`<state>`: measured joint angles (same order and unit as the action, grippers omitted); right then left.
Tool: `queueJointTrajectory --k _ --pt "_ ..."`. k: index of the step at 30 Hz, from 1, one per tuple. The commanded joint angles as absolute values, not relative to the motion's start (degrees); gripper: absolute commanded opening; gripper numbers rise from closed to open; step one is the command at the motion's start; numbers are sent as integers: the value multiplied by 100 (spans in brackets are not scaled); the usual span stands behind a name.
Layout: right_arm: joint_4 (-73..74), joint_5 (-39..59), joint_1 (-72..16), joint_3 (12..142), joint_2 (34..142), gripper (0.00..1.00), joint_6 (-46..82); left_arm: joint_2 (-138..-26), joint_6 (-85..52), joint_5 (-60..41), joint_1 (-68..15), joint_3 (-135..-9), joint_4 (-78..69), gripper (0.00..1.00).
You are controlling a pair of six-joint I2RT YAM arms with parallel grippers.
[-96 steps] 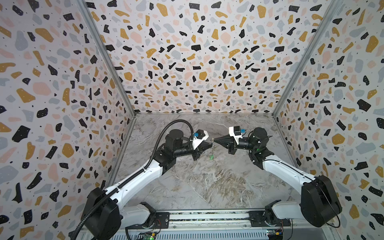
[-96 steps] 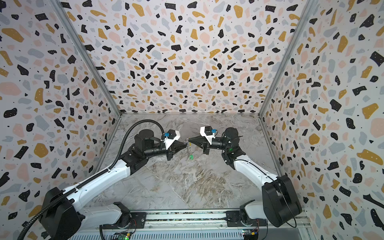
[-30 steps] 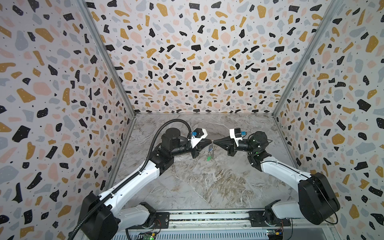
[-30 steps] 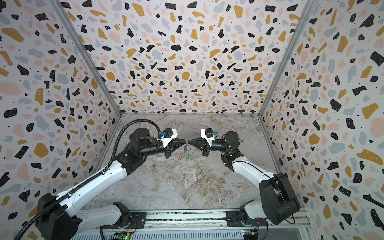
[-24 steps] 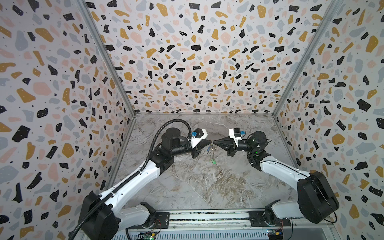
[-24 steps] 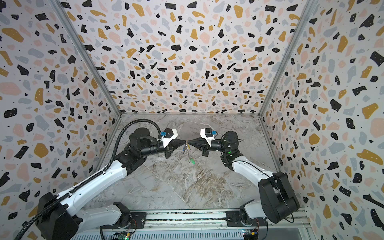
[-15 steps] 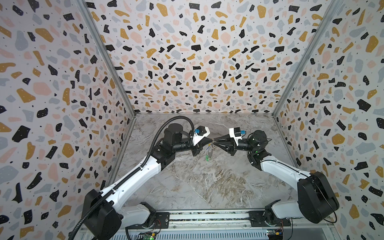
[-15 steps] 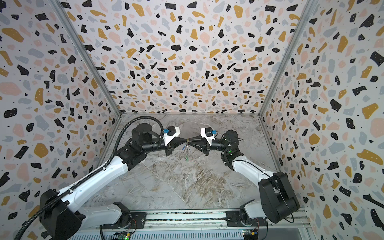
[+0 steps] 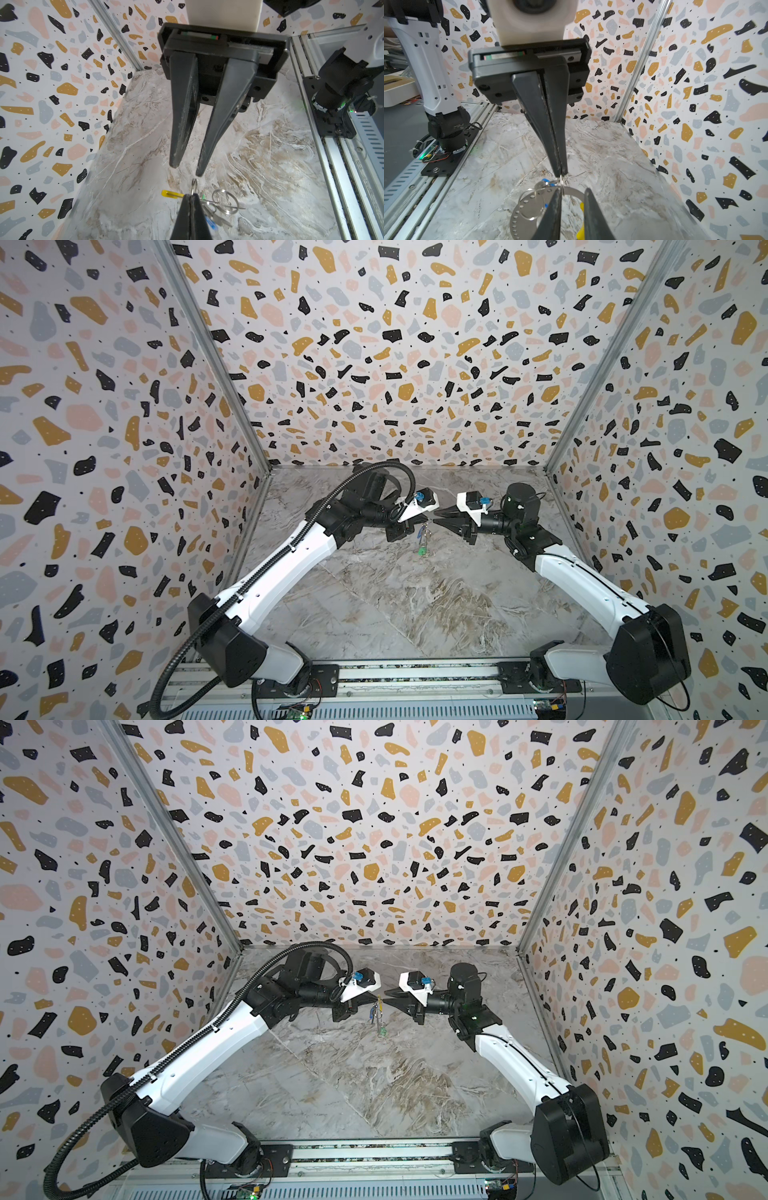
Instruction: Remove the keys from the keyring
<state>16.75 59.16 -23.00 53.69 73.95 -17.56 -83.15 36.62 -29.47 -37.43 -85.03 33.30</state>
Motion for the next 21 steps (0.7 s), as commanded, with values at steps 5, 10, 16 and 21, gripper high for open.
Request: queueJointTrajectory --k 5,10,16,21 --pt "1349 6313 -2399 5545 7466 18 -1792 -8403 4069 -2657 -3858 -8954 3902 0" --pt "1578 6629 -2362 5474 7541 19 -1495 -8477 4043 -2540 -3928 -9068 3929 0" --pt "1643 6621 -2366 5456 7589 19 -1431 -8512 4054 -2524 -4005 -9114 3929 0" --pt "1739 6591 -2387 5448 7625 16 -1380 -8545 4096 -2497 -4051 -9140 3957 0"
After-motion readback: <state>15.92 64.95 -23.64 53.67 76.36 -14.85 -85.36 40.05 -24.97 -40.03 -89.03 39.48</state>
